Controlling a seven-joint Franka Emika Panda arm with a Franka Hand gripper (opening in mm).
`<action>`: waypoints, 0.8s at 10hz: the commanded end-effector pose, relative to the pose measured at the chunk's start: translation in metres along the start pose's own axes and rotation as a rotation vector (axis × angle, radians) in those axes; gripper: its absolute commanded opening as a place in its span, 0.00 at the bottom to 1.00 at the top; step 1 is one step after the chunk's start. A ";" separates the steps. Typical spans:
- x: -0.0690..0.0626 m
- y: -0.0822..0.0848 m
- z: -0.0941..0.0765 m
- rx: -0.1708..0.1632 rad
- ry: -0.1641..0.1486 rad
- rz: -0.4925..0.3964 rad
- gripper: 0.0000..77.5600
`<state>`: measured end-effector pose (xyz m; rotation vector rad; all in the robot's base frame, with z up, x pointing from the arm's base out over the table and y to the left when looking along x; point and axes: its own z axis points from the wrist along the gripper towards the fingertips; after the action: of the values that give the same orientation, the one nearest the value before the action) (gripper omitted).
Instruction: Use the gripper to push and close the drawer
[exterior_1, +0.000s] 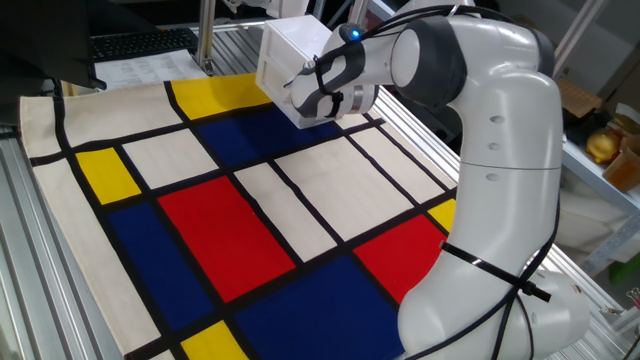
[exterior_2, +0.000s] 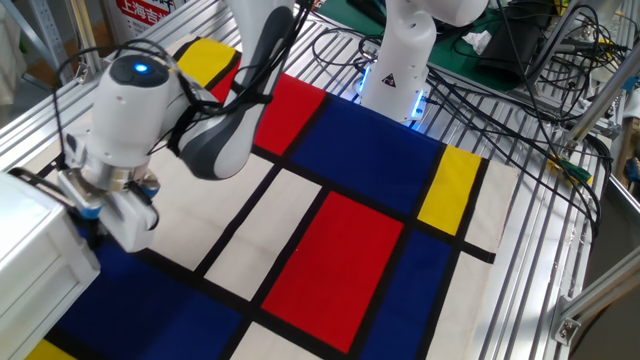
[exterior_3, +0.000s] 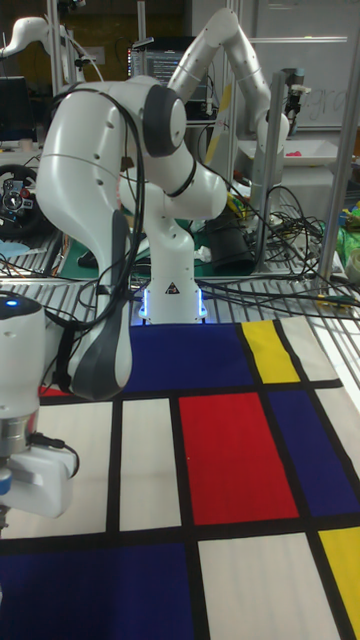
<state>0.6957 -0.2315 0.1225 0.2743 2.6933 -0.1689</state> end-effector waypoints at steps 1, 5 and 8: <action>-0.008 -0.002 0.000 0.004 -0.013 -0.001 0.00; -0.008 -0.003 0.005 0.012 -0.008 -0.004 0.00; -0.009 -0.003 0.005 0.013 0.011 -0.008 0.00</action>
<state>0.7035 -0.2354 0.1197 0.2682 2.7087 -0.1888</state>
